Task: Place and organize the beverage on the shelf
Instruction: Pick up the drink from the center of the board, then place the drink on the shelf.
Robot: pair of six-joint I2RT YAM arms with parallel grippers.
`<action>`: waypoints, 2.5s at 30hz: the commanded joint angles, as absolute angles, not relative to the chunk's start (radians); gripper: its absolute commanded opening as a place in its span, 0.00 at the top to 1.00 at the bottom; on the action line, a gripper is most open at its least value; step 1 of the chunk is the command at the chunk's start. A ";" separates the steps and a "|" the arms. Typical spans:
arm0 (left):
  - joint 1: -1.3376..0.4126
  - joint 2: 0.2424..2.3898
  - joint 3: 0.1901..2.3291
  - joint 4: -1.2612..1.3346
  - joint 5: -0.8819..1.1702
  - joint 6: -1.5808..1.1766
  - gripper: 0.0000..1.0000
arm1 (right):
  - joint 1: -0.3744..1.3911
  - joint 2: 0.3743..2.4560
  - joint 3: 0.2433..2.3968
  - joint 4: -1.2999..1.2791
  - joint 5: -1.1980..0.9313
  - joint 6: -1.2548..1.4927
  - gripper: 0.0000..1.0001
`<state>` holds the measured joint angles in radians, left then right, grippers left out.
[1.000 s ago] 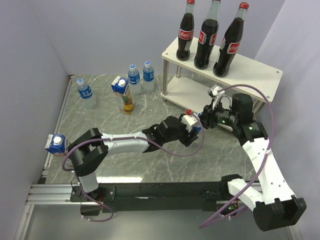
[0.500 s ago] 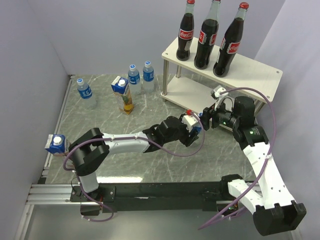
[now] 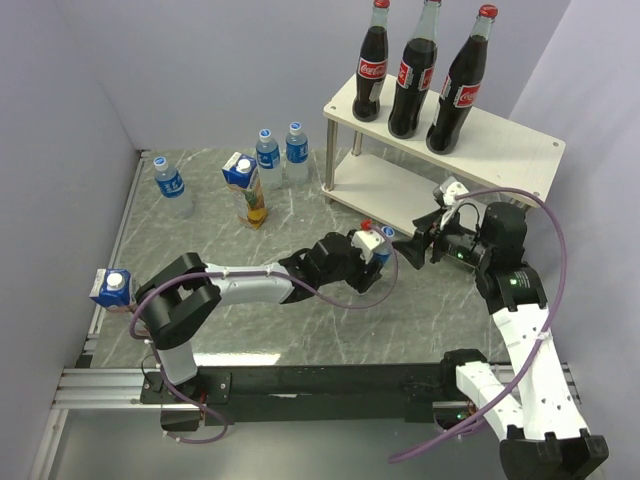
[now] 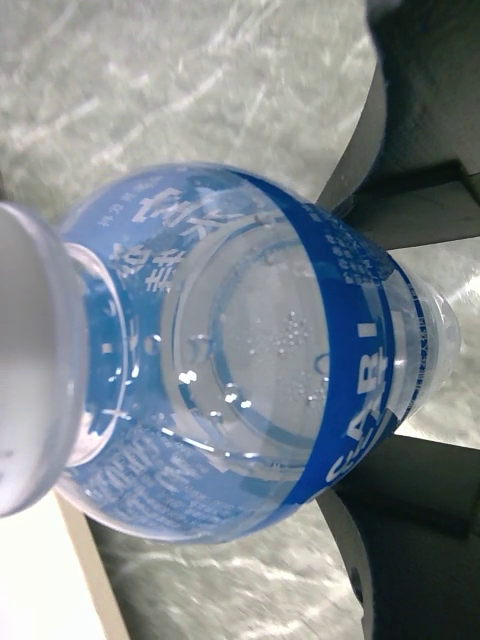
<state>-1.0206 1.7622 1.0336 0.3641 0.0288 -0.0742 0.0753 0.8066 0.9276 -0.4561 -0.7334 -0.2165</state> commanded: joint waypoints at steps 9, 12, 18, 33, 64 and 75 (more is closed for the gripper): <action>-0.862 1.701 1.117 0.465 0.083 -0.129 1.00 | 0.015 0.788 0.917 -0.397 -0.819 -0.155 0.21; -0.793 1.713 1.147 0.505 0.109 -0.162 1.00 | 0.005 0.782 0.908 -0.387 -0.830 -0.138 0.21; -0.710 1.790 1.262 0.540 0.126 -0.155 0.99 | -0.031 0.765 0.899 -0.373 -0.830 -0.132 0.21; -0.658 2.006 1.546 0.566 0.129 -0.103 1.00 | -0.046 0.736 0.880 -0.357 -0.880 -0.133 0.21; -0.632 2.236 1.781 0.583 0.049 -0.029 0.99 | -0.046 0.733 0.865 -0.342 -0.916 -0.133 0.22; -0.626 2.246 1.764 0.589 0.031 -0.043 0.75 | -0.046 0.735 0.865 -0.342 -0.919 -0.135 0.22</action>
